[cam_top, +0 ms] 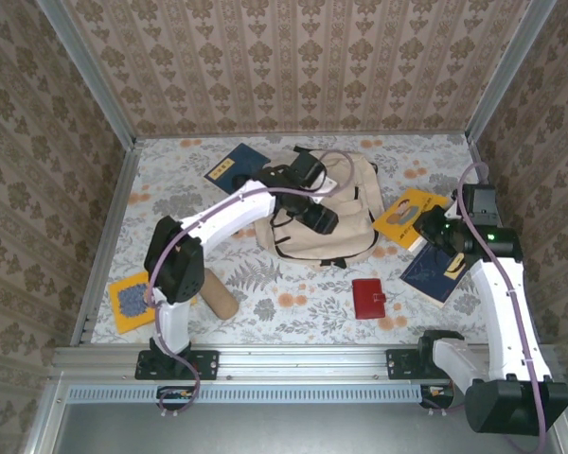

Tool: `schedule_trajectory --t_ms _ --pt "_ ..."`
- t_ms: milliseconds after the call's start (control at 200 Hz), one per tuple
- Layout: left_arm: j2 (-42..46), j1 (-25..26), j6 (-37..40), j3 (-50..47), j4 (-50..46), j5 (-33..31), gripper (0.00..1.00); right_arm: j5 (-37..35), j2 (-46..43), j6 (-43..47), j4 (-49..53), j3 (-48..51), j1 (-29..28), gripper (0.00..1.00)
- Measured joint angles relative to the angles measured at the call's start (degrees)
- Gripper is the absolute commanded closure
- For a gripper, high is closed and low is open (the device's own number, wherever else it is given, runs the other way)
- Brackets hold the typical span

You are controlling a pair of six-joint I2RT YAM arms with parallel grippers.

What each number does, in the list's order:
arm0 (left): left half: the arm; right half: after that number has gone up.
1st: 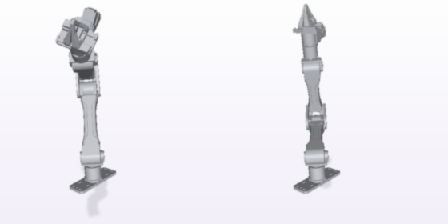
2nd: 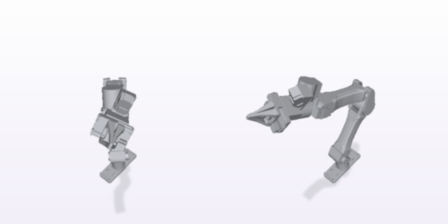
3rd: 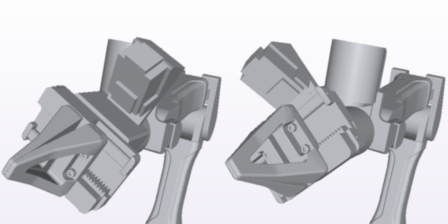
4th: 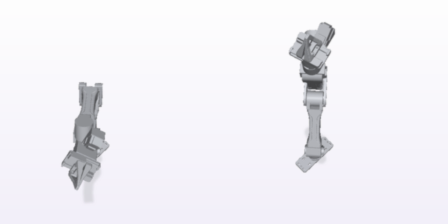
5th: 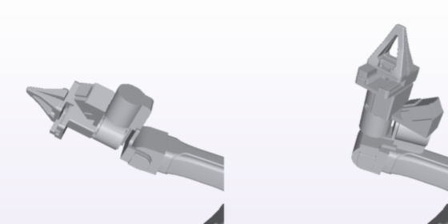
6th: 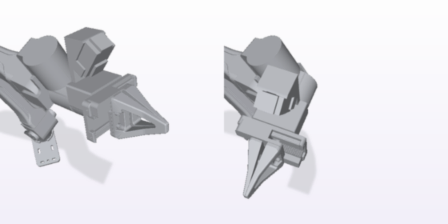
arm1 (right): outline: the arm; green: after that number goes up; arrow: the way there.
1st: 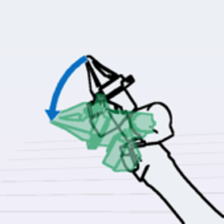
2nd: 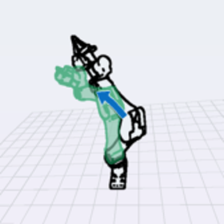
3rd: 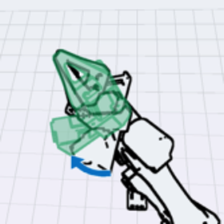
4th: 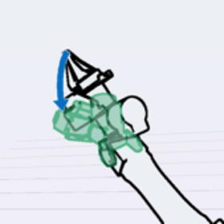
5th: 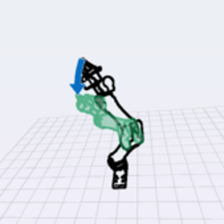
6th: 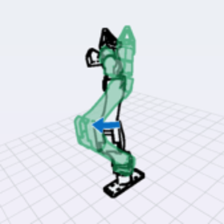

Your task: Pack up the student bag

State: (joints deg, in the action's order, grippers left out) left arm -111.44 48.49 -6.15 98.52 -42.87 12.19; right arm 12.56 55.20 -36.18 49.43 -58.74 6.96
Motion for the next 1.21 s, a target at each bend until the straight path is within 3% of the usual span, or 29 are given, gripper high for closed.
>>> schedule_trajectory --t_ms 220,565,725,980,1205 --pt "-0.3 6.6 7.1 -0.3 -4.2 -1.6 0.24 -1.1 -0.9 0.5 3.5 -0.6 0.4 0.82" --pt "-11.5 7.0 10.9 6.0 -9.6 -2.1 0.18 -1.5 -2.2 0.5 5.0 -0.6 1.6 0.81" --pt "-14.9 6.5 11.1 9.3 -11.3 -2.0 0.31 -1.5 -2.4 0.5 5.0 -0.6 1.7 0.82" --pt "-15.0 3.6 11.1 11.1 -11.6 4.6 0.54 -1.5 -2.4 0.5 5.0 -0.6 1.8 0.82" --pt "-15.0 1.8 10.9 11.1 -11.4 6.7 0.68 -1.4 -2.4 0.4 4.7 -0.4 1.8 0.81"
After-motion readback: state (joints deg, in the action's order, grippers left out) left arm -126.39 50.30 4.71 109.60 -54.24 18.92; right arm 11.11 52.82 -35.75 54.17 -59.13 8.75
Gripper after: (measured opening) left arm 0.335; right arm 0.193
